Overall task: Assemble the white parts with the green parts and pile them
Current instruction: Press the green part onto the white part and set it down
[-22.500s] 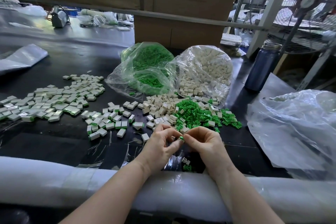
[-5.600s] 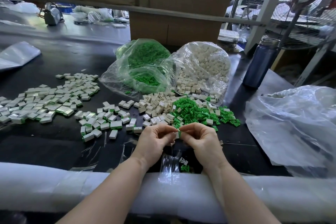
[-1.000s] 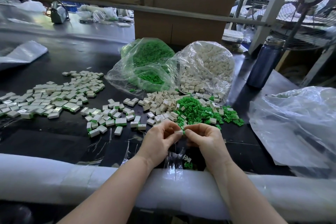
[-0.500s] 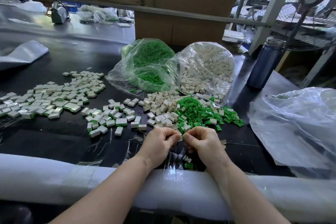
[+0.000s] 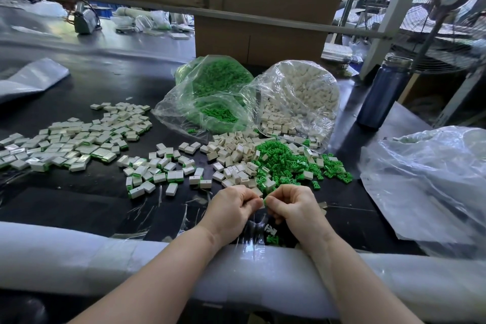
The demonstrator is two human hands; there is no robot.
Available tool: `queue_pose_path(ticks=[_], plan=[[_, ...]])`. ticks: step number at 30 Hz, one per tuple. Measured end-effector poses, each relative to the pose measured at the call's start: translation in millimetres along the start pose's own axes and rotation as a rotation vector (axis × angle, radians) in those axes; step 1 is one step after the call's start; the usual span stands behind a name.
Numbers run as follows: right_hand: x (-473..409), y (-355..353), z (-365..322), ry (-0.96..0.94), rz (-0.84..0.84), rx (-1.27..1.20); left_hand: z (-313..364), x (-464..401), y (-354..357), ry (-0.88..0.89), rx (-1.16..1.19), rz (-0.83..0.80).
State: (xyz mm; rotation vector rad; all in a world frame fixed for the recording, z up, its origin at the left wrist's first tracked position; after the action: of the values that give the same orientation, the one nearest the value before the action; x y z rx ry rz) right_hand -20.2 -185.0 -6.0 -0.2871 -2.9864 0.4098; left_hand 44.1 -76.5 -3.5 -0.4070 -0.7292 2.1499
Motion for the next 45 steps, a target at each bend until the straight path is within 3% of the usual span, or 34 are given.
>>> queue_pose_path(ticks=[4, 11, 22, 26, 34, 45], plan=[[-1.4, 0.8, -0.2, -0.015, 0.024, 0.021, 1.8, 0.0, 0.8, 0.006, -0.054, 0.002], [-2.6, -4.3, 3.0, -0.101, 0.075, -0.229, -0.5, 0.6, -2.3, 0.000, 0.235, 0.053], [-0.4, -0.3, -2.4, -0.170, -0.025, -0.296, -1.6, 2.3, -2.2, -0.007, 0.376, 0.020], [-2.8, -2.2, 2.2, -0.149, 0.009, -0.360, -2.6, 1.5, -2.3, 0.008, 0.516, 0.028], [-5.3, 16.2, -2.1, -0.088, -0.207, -0.327, 3.6, 0.8, 0.6, 0.067, 0.466, -0.017], [-2.9, 12.6, 3.0, -0.077, -0.207, -0.431, 13.5, 2.5, 3.7, 0.099, 0.292, -0.066]])
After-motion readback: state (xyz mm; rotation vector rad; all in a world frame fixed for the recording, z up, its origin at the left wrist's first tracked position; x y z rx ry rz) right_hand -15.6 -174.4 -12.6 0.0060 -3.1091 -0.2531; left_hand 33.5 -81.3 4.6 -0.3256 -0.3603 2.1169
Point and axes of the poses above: each hand's wrist, its own x-axis away from the middle knuckle, its own y-axis out of the palm, z = x × y, the point moved 7 cm from there along -x, towards the middle knuckle, and after that the axes turned 14 degrees about -z, right-handed, at the moved point
